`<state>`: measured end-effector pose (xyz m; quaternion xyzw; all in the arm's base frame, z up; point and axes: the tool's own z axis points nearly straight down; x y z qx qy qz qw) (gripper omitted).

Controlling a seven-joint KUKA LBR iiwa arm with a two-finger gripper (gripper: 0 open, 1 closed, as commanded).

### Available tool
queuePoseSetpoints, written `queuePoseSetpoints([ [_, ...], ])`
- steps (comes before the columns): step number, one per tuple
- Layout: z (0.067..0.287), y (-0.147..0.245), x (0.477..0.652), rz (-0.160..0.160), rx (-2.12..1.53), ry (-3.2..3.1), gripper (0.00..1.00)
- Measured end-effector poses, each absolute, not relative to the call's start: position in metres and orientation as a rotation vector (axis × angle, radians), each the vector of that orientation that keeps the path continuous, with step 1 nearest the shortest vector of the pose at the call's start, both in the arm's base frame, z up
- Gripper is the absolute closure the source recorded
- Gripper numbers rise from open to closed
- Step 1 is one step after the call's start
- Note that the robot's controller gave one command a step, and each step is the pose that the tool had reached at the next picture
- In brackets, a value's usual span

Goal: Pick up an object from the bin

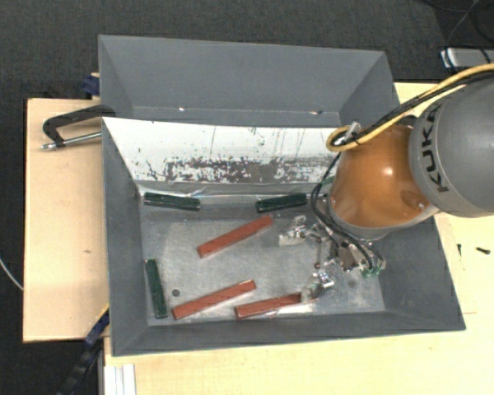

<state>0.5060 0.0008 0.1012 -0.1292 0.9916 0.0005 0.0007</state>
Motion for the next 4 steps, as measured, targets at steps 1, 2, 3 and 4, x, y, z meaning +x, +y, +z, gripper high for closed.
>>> queuePoseSetpoints([
  [1,0.094,0.038,0.507,0.002,-0.539,3.093,0.00],
  [2,0.075,0.037,0.493,-0.002,-0.688,3.071,1.00],
  [3,0.076,0.037,0.493,-0.002,-0.689,3.071,1.00],
  [4,0.258,0.039,0.506,-0.002,-1.107,2.929,1.00],
])
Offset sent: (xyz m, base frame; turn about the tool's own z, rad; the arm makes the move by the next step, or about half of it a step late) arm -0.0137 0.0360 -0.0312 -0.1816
